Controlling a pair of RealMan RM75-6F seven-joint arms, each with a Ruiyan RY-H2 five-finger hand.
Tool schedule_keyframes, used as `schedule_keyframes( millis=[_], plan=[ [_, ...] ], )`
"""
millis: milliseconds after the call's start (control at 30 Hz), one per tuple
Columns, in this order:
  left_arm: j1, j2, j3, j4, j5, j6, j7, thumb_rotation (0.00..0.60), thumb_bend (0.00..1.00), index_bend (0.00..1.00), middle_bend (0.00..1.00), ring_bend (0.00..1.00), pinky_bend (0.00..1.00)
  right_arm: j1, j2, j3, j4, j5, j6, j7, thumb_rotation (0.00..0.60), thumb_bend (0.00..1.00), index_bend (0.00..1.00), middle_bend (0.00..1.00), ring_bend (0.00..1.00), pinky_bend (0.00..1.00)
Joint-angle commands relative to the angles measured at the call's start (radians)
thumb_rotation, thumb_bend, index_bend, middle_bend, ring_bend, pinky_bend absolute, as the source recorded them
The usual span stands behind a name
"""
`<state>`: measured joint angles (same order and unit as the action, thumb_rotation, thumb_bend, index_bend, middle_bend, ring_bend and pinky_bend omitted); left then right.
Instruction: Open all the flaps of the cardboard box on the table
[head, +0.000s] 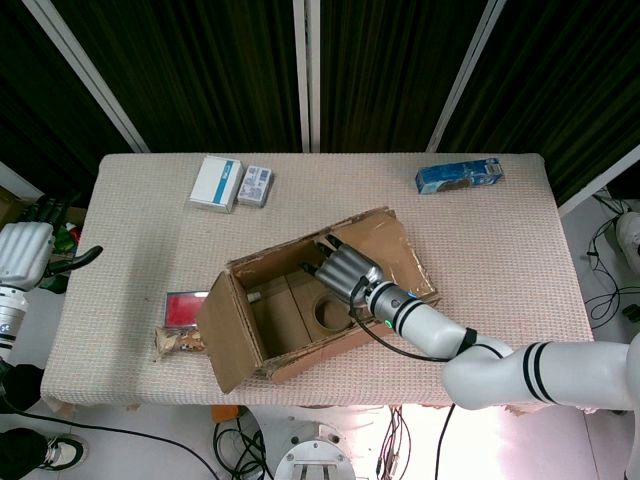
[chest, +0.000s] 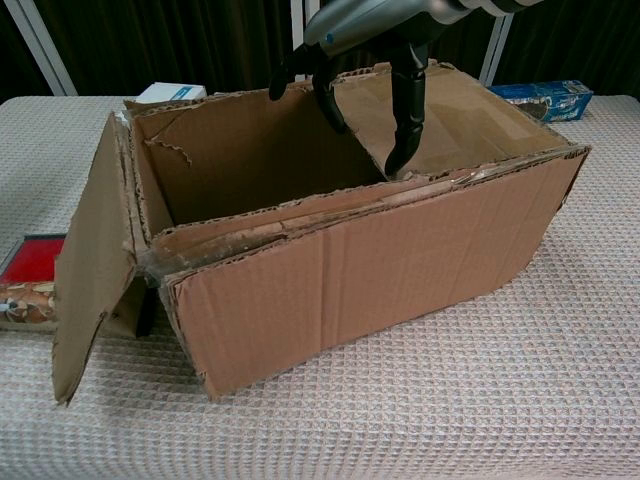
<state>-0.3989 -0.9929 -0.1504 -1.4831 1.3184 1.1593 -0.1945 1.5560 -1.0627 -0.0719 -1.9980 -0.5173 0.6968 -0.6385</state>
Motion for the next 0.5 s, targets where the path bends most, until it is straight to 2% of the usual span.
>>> schedule_keyframes(
  millis=[33, 233, 500],
  plan=[
    [0.0, -0.002, 0.001, 0.002, 0.003, -0.002, -0.002, 0.0, 0.04, 0.05, 0.06, 0.05, 0.17, 0.028, 0.017, -0.018, -0.031, 0.039, 0.032, -0.035, 0.6, 0.0, 0.0, 0.41, 0.0, 0.0],
    [0.002, -0.006, 0.005, 0.007, 0.007, -0.007, -0.009, 0.0, 0.04, 0.05, 0.06, 0.05, 0.17, 0.055, 0.02, -0.032, -0.052, 0.086, 0.075, -0.073, 0.6, 0.0, 0.0, 0.45, 0.0, 0.0],
    [-0.003, -0.004, 0.0, 0.007, 0.0, -0.024, -0.019, 0.0, 0.04, 0.05, 0.06, 0.05, 0.17, 0.075, 0.109, -0.018, -0.132, 0.122, 0.112, -0.089, 0.6, 0.01, 0.0, 0.48, 0.0, 0.0]
  ],
)
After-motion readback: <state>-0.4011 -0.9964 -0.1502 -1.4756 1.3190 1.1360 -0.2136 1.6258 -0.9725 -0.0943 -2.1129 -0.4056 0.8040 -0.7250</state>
